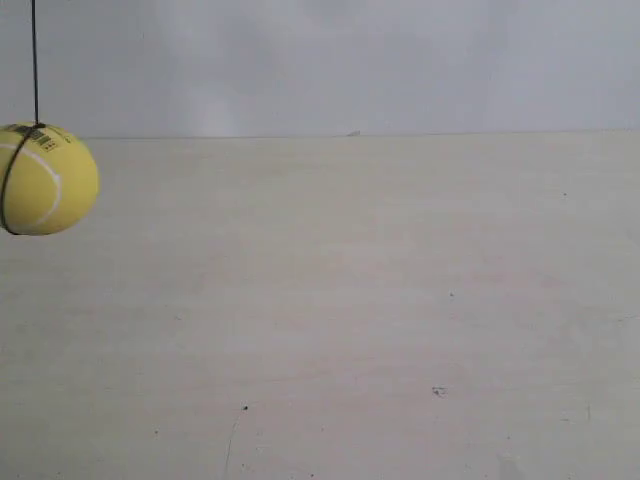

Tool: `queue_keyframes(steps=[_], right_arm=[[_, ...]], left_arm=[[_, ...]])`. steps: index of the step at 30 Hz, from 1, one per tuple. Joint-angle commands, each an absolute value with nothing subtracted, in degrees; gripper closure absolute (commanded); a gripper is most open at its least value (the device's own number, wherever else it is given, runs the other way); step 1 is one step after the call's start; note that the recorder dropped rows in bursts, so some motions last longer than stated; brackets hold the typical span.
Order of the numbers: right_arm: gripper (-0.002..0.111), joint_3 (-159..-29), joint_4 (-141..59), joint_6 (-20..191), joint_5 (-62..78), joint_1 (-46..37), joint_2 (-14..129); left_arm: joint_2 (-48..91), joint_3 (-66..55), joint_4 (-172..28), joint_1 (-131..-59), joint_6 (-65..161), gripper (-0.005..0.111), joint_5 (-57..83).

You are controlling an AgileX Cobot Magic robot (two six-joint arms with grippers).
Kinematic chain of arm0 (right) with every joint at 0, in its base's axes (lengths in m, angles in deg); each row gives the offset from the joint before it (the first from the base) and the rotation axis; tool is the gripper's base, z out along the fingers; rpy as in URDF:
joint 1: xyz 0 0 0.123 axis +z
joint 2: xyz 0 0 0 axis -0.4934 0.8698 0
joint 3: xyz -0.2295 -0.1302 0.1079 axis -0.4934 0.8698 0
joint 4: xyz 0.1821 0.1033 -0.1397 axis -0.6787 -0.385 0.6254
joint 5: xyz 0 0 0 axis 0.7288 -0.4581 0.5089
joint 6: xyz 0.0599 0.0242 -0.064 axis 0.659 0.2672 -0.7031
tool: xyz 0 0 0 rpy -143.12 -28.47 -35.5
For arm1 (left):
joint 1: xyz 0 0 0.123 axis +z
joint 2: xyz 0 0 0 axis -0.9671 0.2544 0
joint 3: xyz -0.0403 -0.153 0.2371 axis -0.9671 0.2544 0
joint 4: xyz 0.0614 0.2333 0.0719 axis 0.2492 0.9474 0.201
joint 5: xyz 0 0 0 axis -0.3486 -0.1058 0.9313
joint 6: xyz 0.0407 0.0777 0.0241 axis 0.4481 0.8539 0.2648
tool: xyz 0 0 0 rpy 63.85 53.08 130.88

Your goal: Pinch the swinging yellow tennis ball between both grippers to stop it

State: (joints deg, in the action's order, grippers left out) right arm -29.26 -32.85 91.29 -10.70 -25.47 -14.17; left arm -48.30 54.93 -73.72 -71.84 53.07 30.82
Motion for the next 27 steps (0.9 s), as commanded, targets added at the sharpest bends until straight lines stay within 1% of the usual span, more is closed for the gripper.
queue_keyframes(steps=[1,6,9,13,17,19,22,24,27], right_arm=[[0.108,-29.3,-32.8,90.9,-10.3,-25.6,-14.5],[0.108,-29.3,-32.8,90.9,-10.0,-25.6,-14.5],[0.108,-29.3,-32.6,90.7,-7.7,-25.6,-14.5],[0.108,-29.3,-32.6,90.7,0.3,-25.6,-14.5],[0.108,-29.3,-32.6,90.7,10.5,-25.6,-14.5],[0.108,-29.3,-32.6,91.6,14.9,-25.6,-14.5],[0.108,-29.3,-32.6,93.3,19.9,-25.6,-14.5],[0.108,-29.3,-32.9,96.1,23.8,-25.6,-14.5],[0.108,-29.3,-32.9,102.6,27.0,-25.6,-14.5]], left_arm=[[-48.5,55.1,-73.7,-71.8,53.3,0.102,30.7],[-48.5,55.1,-73.5,-71.8,53.8,0.102,30.6],[-48.5,55.1,-73.1,-71.8,55.6,0.102,27.5],[-48.5,55.1,-77.4,-71.8,52.6,0.102,18.7],[-48.5,55.1,-83.6,-71.8,44.3,0.102,12.0],[-48.5,55.1,-84.5,-71.8,41.4,0.102,9.1],[-48.5,55.1,-84.6,-71.8,38.6,0.102,0.5],[-48.5,55.1,-84.6,-71.8,33.8,0.102,-4.3],[-48.5,55.1,-84.6,-71.8,23.5,0.102,-6.5]])
